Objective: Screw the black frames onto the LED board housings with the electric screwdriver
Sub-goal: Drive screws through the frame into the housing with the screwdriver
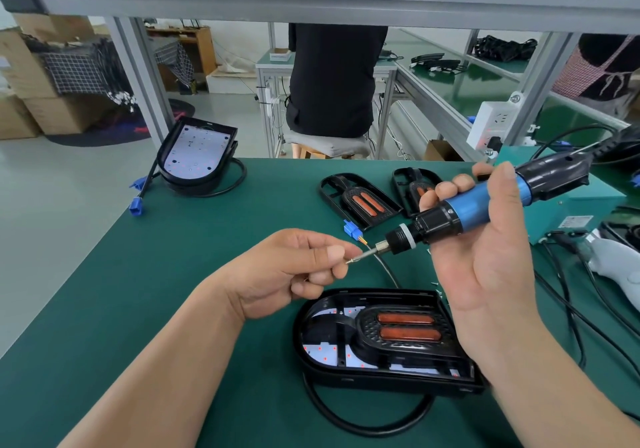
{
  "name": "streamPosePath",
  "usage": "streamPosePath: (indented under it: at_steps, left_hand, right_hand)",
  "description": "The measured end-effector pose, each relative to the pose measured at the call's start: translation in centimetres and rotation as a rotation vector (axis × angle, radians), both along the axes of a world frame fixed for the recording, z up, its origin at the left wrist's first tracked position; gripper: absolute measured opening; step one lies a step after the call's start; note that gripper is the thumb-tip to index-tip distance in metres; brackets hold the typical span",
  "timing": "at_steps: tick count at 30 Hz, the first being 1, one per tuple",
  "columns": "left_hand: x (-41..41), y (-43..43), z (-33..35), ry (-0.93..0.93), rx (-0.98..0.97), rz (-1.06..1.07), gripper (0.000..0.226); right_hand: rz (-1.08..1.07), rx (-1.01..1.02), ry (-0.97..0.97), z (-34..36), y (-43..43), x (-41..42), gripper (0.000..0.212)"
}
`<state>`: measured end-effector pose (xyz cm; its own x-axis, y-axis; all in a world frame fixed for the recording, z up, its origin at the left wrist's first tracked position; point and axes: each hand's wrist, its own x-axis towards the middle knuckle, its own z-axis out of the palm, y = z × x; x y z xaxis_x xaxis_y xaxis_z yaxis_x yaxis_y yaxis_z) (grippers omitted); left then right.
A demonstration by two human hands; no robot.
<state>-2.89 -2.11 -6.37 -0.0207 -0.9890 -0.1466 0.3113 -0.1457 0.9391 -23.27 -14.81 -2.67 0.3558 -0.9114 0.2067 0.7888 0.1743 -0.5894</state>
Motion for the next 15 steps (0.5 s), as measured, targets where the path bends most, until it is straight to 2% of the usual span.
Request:
streamPosePath:
  at_steps: [3,5,9,15]
  left_hand:
    - [0.7,0.2,0.2,-0.075,0.073,0.035,0.033]
    - [1.3,0.5,0.5,-0.213,0.144,0.029,0.032]
    - [1.6,1.0,0.8,-0.525,0.259,-0.047,0.060]
    - [1.4,1.3,1.0,-0.698,0.288,-0.098,0.032]
  right_hand:
    - [0.005,-0.001,0.004,0.2,0.0,-0.1,0.021]
    - [0.027,-0.019,0.007,0.4,0.1,-0.2,0.020]
    - [0.128,-0.104,0.024,0.8,0.4,-0.1,0.013]
    - [0.277,-0.256,0.101,1.2,2.0,0.1,0.016]
